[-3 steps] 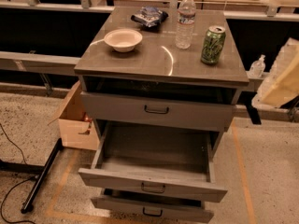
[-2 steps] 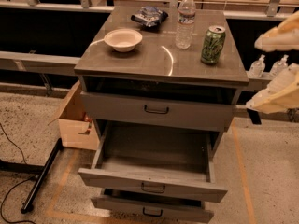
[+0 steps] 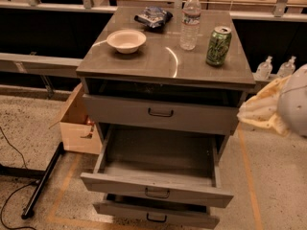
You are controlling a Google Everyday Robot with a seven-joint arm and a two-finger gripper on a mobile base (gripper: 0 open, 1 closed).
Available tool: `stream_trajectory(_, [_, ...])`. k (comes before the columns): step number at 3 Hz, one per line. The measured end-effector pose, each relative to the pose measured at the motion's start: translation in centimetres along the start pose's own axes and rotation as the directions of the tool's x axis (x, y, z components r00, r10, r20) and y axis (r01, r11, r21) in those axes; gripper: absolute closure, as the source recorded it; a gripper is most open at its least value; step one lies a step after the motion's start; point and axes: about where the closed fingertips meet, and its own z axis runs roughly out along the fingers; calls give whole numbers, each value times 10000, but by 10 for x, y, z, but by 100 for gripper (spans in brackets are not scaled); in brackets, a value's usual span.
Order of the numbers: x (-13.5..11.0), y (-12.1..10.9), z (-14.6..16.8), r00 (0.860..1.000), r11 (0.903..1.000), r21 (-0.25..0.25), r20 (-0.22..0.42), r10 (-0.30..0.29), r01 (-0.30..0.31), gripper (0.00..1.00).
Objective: Close middle drawer
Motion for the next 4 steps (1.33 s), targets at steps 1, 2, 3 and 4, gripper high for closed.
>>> stream_trajectory(1, [23, 28, 48, 9999, 9999, -112, -145, 35, -36, 100])
stream_trajectory(2, [52, 65, 112, 9987, 9995, -56, -403, 305, -308, 100])
stream_trajectory(3, [51, 64, 111, 9988, 9995, -82, -395, 299, -302, 100])
stream_trajectory(4, [70, 86, 149, 9988, 9999, -85, -496, 51, -56, 100])
